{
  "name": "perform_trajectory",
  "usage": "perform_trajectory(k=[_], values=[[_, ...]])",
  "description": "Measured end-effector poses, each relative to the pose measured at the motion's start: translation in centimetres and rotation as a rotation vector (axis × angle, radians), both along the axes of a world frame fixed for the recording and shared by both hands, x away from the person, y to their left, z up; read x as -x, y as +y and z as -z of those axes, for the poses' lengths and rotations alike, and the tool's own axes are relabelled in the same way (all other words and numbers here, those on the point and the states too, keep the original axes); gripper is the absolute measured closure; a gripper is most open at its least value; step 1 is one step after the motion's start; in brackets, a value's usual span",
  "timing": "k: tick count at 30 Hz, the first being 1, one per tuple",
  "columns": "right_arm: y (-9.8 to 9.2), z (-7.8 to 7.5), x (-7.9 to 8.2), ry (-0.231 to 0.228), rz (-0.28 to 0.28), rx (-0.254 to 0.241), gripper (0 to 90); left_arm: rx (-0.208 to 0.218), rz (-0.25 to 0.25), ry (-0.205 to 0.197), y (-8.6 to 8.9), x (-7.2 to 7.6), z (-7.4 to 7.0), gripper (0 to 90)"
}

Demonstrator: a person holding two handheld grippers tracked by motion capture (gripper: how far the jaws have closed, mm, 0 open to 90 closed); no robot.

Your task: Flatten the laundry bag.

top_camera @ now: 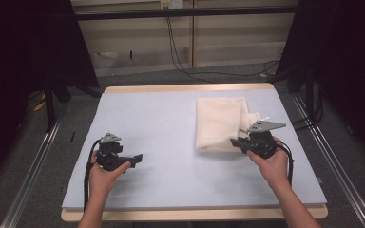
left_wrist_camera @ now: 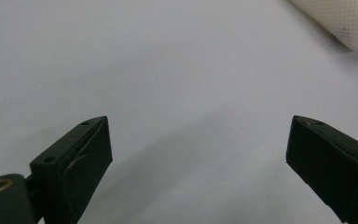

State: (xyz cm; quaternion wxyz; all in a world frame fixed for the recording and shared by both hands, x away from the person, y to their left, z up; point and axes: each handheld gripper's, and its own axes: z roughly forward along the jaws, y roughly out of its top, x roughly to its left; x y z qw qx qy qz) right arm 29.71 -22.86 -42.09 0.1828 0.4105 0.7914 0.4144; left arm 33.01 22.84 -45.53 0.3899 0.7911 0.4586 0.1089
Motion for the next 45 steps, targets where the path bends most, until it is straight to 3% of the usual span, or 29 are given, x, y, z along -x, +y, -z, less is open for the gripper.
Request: perform_trajectory(k=[9,17,24,28,29,32,38,45], values=[[1.6,-0.8,-0.5,-0.033,-0.036,0.011,83.2,0.006,0.059,0.004,-1.4,-0.1,-0.3,6.6],[3.5,-1.4,-1.0,-0.048,-0.094,0.02,84.0,0.042,0.091,0.0,-3.3,-0.4,-0.4,6.7],[4.4,-1.4,-1.4,-0.048,-0.128,0.009,84.3,0.054,0.167,0.01,-6.3,-0.8,-0.3,7.6],[5.2,-1.6,-1.4,-0.049,-0.156,0.015,84.3,0.044,0.193,0.003,-7.4,-0.9,-0.3,7.7],[5.8,-1.7,-1.4,-0.056,-0.173,0.022,84.4,0.037,0.218,0.0,-8.1,-1.0,-0.5,8.0],[6.2,-1.8,-1.5,-0.059,-0.189,0.028,84.4,0.04,0.227,0.004,-8.9,-1.1,-0.7,8.1],[7.7,-2.3,-1.3,-0.064,-0.244,0.054,84.4,0.028,0.264,-0.027,-10.6,-1.1,-1.6,8.1],[8.7,-2.6,-1.2,-0.066,-0.27,0.058,84.3,0.015,0.289,-0.065,-12.3,-1.0,-1.9,8.9]])
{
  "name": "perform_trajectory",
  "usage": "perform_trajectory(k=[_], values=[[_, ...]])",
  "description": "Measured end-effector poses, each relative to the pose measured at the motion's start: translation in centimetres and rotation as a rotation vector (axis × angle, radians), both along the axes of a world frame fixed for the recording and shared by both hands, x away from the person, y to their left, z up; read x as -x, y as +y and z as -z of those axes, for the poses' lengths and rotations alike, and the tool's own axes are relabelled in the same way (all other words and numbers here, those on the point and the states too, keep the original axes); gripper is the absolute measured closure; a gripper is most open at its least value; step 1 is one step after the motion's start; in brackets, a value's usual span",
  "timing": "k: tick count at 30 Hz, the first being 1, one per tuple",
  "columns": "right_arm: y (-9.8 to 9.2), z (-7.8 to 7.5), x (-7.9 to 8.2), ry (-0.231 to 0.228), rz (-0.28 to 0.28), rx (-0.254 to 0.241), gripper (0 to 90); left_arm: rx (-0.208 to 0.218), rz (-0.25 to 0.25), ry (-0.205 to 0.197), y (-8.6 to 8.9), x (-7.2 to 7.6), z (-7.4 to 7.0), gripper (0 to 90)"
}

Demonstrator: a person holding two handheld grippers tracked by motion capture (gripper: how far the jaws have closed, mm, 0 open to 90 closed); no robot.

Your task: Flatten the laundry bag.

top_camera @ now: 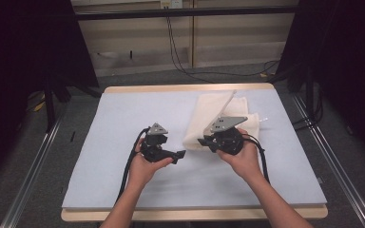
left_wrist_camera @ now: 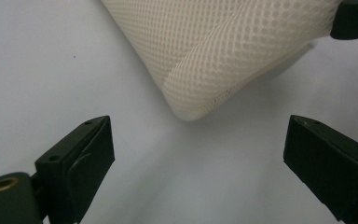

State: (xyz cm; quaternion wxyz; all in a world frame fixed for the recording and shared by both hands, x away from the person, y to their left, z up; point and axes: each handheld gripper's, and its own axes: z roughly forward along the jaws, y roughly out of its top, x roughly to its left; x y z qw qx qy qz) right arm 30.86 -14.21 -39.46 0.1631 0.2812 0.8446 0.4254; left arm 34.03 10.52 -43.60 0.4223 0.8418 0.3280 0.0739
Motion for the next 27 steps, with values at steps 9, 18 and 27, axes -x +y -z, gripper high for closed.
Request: perform_trajectory(k=[9,18,27], values=[[-0.1,0.1,-0.3,0.009,0.001,-0.012,84.2,-0.009,0.043,-0.047,-2.5,-0.5,-0.2,18.5],[0.1,0.2,-0.4,0.024,-0.007,-0.018,84.2,-0.02,0.089,-0.074,-3.8,-0.9,-0.2,50.2],[-0.1,0.2,-0.6,0.028,0.018,-0.044,68.5,0.032,0.058,0.005,-3.7,-1.6,-1.0,84.0]])
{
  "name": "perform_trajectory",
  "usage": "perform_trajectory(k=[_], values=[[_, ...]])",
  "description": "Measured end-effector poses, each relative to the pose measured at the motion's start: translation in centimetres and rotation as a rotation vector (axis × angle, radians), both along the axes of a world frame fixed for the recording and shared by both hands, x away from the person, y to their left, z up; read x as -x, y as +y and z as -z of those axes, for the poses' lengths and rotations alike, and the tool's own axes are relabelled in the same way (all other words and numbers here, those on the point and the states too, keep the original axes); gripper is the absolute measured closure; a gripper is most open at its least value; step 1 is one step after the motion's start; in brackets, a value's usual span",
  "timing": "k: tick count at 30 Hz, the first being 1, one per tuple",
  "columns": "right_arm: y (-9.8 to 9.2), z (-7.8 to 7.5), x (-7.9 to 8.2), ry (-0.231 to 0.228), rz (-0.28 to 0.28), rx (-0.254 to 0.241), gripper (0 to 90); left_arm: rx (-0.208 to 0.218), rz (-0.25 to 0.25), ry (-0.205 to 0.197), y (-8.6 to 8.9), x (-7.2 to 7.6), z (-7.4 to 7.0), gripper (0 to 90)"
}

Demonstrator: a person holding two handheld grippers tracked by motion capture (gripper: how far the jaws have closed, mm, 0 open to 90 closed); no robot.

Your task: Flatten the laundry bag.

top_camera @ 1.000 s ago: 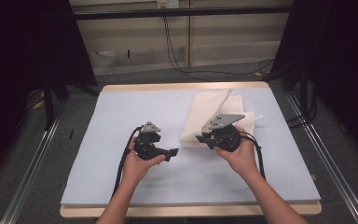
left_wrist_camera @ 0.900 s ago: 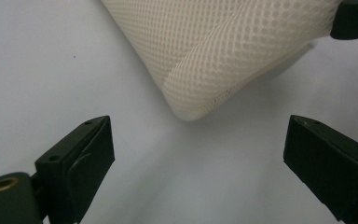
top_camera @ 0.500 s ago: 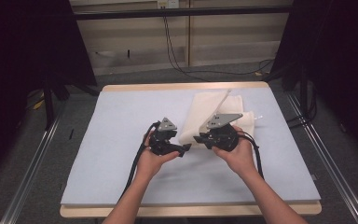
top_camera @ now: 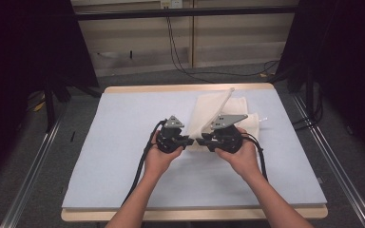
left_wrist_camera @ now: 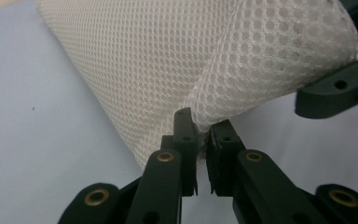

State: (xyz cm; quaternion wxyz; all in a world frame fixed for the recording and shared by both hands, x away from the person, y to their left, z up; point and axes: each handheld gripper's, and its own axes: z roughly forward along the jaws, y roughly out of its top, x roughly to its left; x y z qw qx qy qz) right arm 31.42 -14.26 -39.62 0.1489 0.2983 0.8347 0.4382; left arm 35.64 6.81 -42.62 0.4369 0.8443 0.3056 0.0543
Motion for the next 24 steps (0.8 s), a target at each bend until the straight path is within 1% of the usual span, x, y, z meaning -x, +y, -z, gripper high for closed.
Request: perform_trajectory(k=[1,2,3,4,5,6,7,8,9,10,12,13,14,15,16,18,19,20,21,22,23,24], values=[[0.0,0.0,0.0,0.0,0.0,0.0,68.5,0.0,0.0,0.0,0.0,0.0,0.0,84.1],[-0.4,-0.1,0.1,-0.006,0.014,0.019,63.9,0.032,-0.021,0.038,0.7,-0.3,0.0,84.2],[-0.7,-0.1,0.1,0.001,0.012,0.01,63.2,0.043,-0.036,0.039,1.0,-0.3,0.1,84.3],[-1.0,-0.1,0.2,0.007,0.018,0.003,61.6,0.051,-0.049,0.048,1.3,-0.3,0.1,84.2],[-1.0,-0.1,0.2,0.007,0.018,0.003,61.6,0.051,-0.049,0.048,1.3,-0.3,0.1,84.1],[-1.8,0.0,0.3,-0.002,0.031,0.013,61.1,0.063,-0.069,0.062,1.7,-0.4,0.1,84.1],[-2.0,0.0,0.4,-0.003,0.04,0.016,60.6,0.066,-0.094,0.079,2.3,-0.5,0.3,84.1],[-2.4,0.1,0.4,-0.003,0.055,0.016,59.6,0.066,-0.094,0.079,2.3,-0.5,0.3,84.0],[-2.4,0.1,0.4,-0.003,0.055,0.016,59.6,0.084,-0.113,0.091,2.5,-0.5,0.5,84.0],[-3.3,0.3,0.4,0.003,0.073,0.002,61.2,0.085,-0.123,0.099,2.9,-0.6,0.6,83.9],[-3.9,0.6,0.4,0.008,0.088,0.004,61.9,0.102,-0.154,0.121,3.6,-0.9,1.0,83.7],[-3.9,0.6,0.4,0.008,0.088,0.004,61.9,0.102,-0.154,0.121,3.6,-0.9,1.0,83.6],[-4.4,0.9,0.5,0.011,0.095,0.01,63.3,0.098,-0.157,0.128,4.0,-1.0,1.2,83.5],[-4.4,0.9,0.5,0.011,0.095,0.01,63.3,0.114,-0.175,0.137,4.2,-1.1,1.3,83.5],[-4.9,1.3,0.5,0.015,0.102,0.02,63.4,0.11,-0.176,0.139,4.6,-1.2,1.4,83.5],[-5.3,1.7,0.5,0.018,0.113,0.032,63.9,0.118,-0.198,0.157,5.3,-1.5,1.8,83.4],[-5.3,1.7,0.5,0.018,0.113,0.032,63.9,0.118,-0.198,0.157,5.3,-1.5,1.8,83.4],[-5.5,1.9,0.5,0.019,0.115,0.036,64.6,0.125,-0.212,0.164,5.6,-1.6,2.0,83.4],[-5.7,2.2,0.5,0.023,0.118,0.038,64.5,0.122,-0.219,0.167,6.0,-1.8,2.1,83.2],[-6.2,2.6,0.5,0.03,0.127,0.041,64.4,0.125,-0.237,0.182,6.5,-2.0,2.4,83.2],[-6.2,2.6,0.5,0.03,0.127,0.041,64.4,0.125,-0.237,0.182,6.5,-2.0,2.4,83.0],[-6.5,2.9,0.5,0.031,0.14,0.051,64.4,0.128,-0.254,0.188,7.1,-2.2,2.6,82.9]])
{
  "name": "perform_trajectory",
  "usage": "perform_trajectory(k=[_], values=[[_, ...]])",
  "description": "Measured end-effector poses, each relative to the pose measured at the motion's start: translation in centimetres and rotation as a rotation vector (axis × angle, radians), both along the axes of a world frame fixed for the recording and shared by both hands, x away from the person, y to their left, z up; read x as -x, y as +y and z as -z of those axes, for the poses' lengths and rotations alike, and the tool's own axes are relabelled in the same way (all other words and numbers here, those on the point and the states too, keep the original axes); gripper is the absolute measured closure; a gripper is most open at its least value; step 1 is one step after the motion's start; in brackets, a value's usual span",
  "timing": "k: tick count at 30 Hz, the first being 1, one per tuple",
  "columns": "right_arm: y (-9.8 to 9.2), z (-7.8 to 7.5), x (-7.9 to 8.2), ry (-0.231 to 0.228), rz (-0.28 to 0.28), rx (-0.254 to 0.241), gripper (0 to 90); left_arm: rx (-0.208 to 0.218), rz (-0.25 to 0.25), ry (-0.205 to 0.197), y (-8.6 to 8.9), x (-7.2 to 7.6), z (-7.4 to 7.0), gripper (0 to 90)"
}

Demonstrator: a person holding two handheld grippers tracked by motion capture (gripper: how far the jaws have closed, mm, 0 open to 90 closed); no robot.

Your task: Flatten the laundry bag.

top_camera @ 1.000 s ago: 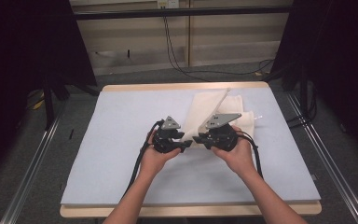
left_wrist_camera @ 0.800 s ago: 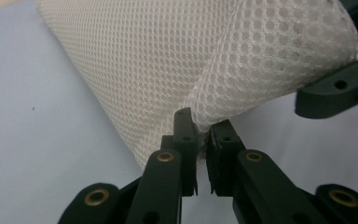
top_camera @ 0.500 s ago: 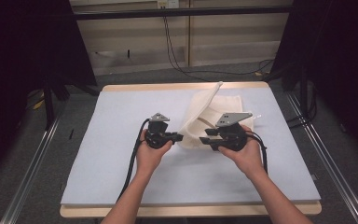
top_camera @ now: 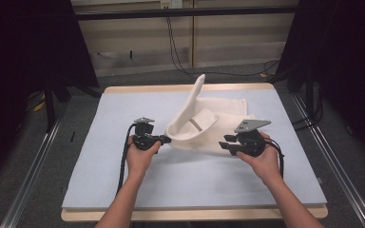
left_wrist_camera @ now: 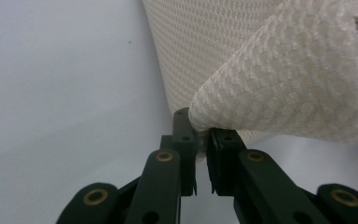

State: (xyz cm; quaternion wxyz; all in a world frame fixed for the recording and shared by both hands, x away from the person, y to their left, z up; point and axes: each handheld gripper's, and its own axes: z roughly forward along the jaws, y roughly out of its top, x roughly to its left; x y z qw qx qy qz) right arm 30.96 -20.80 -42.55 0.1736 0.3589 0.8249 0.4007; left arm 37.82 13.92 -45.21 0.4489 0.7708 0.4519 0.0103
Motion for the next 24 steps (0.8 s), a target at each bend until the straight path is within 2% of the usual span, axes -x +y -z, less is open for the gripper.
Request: perform_trajectory(k=[1,3,8,11,13,15,17,18,22,23,24], values=[[0.0,0.0,0.0,0.0,0.0,0.0,64.4,0.0,0.0,0.0,0.0,0.0,0.0,82.7],[-0.6,0.5,-0.1,0.005,0.014,0.004,63.4,-0.003,-0.03,0.02,0.7,-0.2,0.5,82.4],[-1.2,0.8,-0.3,0.003,0.044,0.006,61.9,-0.02,-0.042,0.033,1.6,-0.4,1.0,81.5],[-1.6,0.9,-0.4,-0.015,0.066,0.006,60.9,-0.048,-0.067,0.031,2.3,-0.6,1.3,78.4],[-2.0,1.0,-0.6,-0.012,0.082,0.009,59.1,-0.053,-0.071,0.038,2.6,-0.7,1.4,75.6],[-2.3,1.2,-0.8,-0.005,0.092,0.005,57.7,-0.1,-0.065,0.023,3.3,-0.5,1.1,72.5],[-2.4,1.3,-0.9,-0.002,0.099,0.006,56.8,-0.1,-0.076,0.014,3.5,-0.4,1.0,71.5],[-2.7,1.6,-1.1,0.012,0.113,-0.001,55.5,-0.14,-0.073,0.001,3.9,-0.2,0.8,66.6],[-3.2,2.1,-1.4,0.028,0.142,-0.006,52.0,-0.146,-0.077,-0.019,4.4,0.0,0.4,61.1],[-3.3,2.3,-1.7,0.04,0.177,-0.007,48.0,-0.141,-0.08,-0.029,4.6,0.0,0.2,55.1],[-3.5,2.4,-1.8,0.04,0.184,-0.016,48.0,-0.145,-0.081,-0.051,4.8,-0.1,0.0,54.1]])
